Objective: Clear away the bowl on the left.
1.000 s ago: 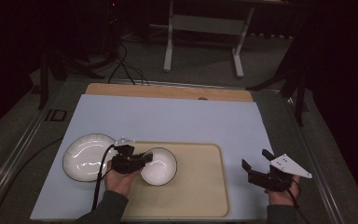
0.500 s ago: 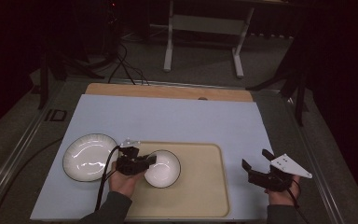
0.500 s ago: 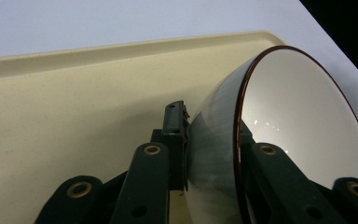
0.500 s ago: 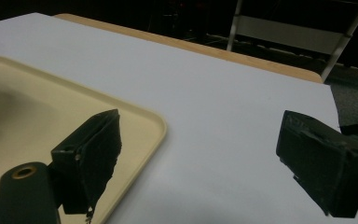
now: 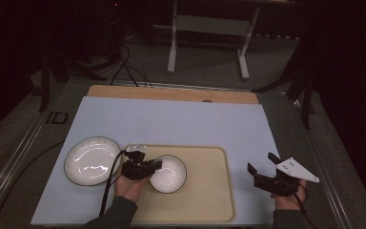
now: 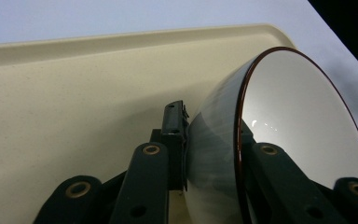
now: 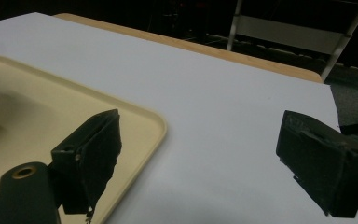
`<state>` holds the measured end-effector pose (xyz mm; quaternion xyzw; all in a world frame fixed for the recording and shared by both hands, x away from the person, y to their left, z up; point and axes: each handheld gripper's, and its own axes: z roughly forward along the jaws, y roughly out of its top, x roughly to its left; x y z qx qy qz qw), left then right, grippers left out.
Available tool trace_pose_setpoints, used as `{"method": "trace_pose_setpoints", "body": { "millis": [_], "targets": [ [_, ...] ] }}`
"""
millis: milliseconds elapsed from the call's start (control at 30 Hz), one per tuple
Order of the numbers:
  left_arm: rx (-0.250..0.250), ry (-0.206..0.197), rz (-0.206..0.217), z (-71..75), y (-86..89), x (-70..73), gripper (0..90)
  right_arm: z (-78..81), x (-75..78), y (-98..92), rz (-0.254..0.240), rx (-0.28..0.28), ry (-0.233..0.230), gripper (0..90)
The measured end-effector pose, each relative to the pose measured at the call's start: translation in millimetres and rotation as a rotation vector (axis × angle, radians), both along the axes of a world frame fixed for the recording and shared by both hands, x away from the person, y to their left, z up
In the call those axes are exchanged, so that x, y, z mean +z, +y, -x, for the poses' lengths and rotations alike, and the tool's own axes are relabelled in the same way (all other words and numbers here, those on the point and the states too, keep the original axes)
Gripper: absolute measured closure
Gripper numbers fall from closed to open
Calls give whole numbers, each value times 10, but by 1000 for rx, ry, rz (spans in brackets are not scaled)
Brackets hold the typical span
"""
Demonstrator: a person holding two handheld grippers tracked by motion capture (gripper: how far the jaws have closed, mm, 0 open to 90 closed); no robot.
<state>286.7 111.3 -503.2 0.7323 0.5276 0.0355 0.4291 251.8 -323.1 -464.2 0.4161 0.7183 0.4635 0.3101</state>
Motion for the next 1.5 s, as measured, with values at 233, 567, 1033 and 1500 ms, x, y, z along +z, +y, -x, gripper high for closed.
{"method": "trace_pose_setpoints", "body": {
  "millis": [233, 567, 1033, 1500],
  "targets": [
    [-11, 9, -16, -5, -54, -42, 763, 7, 1, -4, 2, 1, 0, 136],
    [4, 14, 18, -25, -66, -114, 763, 14, 1, -13, -1, -4, 2, 136],
    [12, 9, -30, -84, -54, -156, 715, 20, 1, -12, 2, -5, 3, 136],
    [-25, -20, -181, -74, -122, -50, 456, 25, 3, -19, 1, -4, 1, 136]
  ]
}}
